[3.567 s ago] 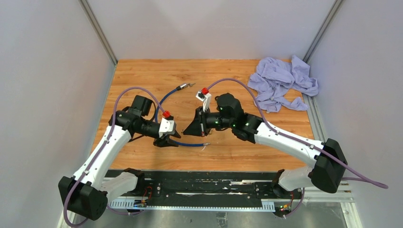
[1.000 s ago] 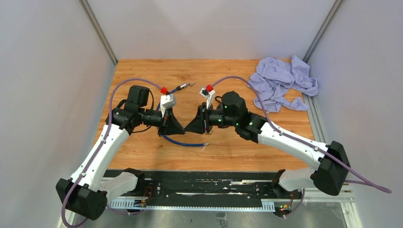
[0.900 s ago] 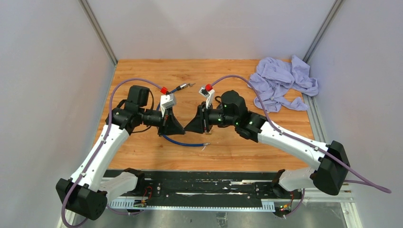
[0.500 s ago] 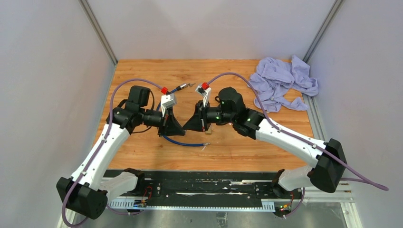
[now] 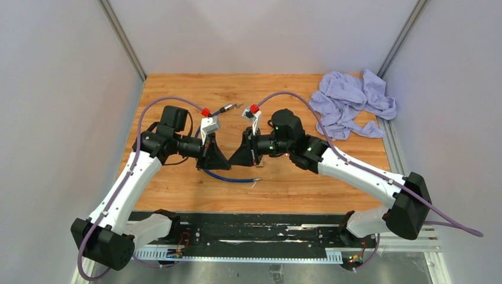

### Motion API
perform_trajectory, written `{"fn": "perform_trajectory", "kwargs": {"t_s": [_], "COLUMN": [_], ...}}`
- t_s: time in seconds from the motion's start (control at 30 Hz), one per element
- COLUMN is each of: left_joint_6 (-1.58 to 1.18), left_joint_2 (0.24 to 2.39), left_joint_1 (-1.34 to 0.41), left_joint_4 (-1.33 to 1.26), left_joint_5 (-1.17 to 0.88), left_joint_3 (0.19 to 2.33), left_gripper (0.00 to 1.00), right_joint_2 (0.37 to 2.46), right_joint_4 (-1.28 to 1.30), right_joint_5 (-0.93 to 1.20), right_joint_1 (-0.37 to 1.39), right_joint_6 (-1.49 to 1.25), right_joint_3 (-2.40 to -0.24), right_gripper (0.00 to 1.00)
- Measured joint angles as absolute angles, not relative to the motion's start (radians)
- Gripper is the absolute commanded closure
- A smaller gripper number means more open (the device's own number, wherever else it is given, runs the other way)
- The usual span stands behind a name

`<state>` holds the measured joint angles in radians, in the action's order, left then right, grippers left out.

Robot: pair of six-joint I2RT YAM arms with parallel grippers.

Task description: Unlock with the key

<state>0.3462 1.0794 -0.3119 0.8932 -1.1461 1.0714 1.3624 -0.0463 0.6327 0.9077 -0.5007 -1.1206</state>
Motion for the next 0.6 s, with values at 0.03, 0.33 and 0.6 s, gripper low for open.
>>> {"fn": "perform_trajectory", "kwargs": {"t_s": [0.03, 0.33, 0.6], "left_joint_6": [0.346, 0.34, 0.353], "left_joint_2": [1.079, 1.08, 1.084], "left_joint_1": [-0.312, -0.312, -0.314], "left_joint_4": [0.894, 0.908, 0.929], "left_joint_5": [-1.149, -1.161, -1.167], "left_joint_3": [1.073, 1.077, 1.097], "left_gripper": [1.0, 0.99, 0.79], "right_joint_2": [1.362, 1.362, 1.33], "right_joint_4": [-0.048, -0.065, -0.087], "right_joint_5": [0.637, 0.654, 0.633], "right_joint_1": [0.908, 0.907, 0.901], "right_joint_6": [-0.501, -0.505, -0.508], "right_joint_3": [-1.12, -1.117, -1.074], "right_gripper": [0.87, 0.99, 0.99]}}
